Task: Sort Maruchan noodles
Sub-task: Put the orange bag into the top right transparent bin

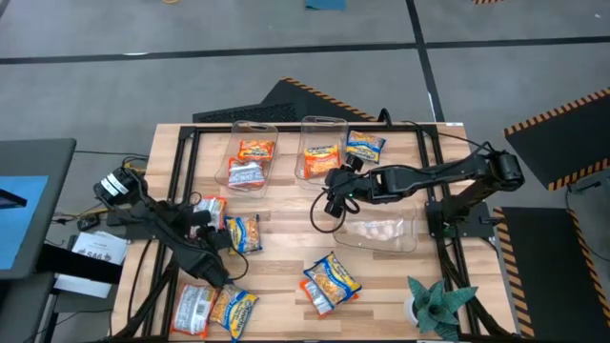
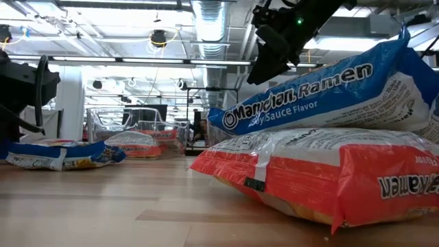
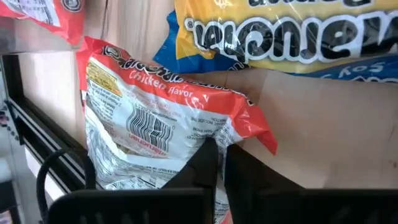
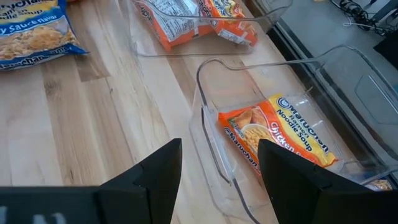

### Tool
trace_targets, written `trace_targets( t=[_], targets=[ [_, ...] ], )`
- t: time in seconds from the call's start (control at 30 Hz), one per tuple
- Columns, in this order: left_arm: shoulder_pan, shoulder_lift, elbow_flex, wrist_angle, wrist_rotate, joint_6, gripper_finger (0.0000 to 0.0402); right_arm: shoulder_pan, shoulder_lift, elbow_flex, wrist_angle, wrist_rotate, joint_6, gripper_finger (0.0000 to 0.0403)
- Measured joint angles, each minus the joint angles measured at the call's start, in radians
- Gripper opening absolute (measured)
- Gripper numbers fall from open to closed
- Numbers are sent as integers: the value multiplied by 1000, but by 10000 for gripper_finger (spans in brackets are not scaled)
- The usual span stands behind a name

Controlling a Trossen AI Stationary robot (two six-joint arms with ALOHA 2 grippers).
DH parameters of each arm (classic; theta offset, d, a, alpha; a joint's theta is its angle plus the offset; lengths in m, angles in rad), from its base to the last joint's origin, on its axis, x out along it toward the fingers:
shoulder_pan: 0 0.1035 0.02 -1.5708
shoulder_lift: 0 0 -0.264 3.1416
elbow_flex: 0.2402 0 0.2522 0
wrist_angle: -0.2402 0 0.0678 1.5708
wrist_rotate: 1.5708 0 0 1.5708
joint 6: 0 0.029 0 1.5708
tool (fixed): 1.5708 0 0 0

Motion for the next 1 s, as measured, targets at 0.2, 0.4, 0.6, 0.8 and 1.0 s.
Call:
trace_targets(
  t=[0.2, 0.4, 0.6, 0.8, 1.0],
  targets=[
    [-1, -92, 158, -133, -40, 24, 0, 0, 0, 0, 1, 0, 0, 232],
    [-1, -219, 310, -360, -159, 24, 0, 0, 0, 0, 9, -1, 0, 232],
    [22, -299, 450, -564, -322, 14, 0, 0, 0, 0, 11, -1, 0, 232],
    [137, -373, 502, -515, -499, 249, 0, 0, 0, 0, 21, -1, -1, 232],
    [360, -439, 487, -172, -546, 722, 0, -2, 0, 0, 28, -1, -19, 232]
  ],
)
